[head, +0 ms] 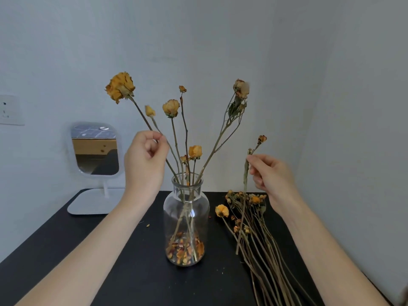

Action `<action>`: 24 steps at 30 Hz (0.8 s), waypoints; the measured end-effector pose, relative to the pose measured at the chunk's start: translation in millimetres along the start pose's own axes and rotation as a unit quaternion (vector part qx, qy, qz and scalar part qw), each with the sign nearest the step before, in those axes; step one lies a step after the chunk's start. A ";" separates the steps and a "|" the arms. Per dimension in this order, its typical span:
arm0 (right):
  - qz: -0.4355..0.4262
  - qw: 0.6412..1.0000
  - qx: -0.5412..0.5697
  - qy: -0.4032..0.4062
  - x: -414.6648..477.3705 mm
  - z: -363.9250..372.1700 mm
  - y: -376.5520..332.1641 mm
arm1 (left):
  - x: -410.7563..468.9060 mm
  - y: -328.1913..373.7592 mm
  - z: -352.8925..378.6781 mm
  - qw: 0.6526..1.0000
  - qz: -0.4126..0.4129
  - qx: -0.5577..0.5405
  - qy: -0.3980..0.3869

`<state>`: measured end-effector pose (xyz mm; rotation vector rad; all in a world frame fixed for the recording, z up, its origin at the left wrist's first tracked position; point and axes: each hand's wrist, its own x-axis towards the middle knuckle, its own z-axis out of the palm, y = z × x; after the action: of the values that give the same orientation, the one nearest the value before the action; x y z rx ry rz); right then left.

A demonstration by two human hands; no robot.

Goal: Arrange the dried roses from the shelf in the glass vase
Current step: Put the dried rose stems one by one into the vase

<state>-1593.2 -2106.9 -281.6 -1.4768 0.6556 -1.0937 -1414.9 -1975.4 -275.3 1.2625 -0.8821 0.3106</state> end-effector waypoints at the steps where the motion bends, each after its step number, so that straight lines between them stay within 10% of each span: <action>1: 0.001 1.000 -0.001 -0.001 -0.5 0.4 0.9 | -3.1 -4.4 0.4 1.000 0.000 0.021 -0.014; 9: -0.004 1.000 0.002 -0.013 -3.8 10.7 -0.4 | -20.5 -33.3 -0.4 0.977 -0.032 0.137 -0.159; 17: -0.091 0.993 0.065 -0.022 -9.9 22.1 -21.5 | -44.5 -62.5 -11.2 0.983 -0.118 0.039 -0.138; 24: -0.185 0.972 0.145 0.016 -6.8 29.1 -49.4 | -40.4 -73.7 -5.1 0.919 -0.187 0.042 -0.344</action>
<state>-1578.5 -2077.4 -234.2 -1.3558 0.2275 -1.4363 -1391.2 -1983.7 -355.7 1.6192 -1.1921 -0.4389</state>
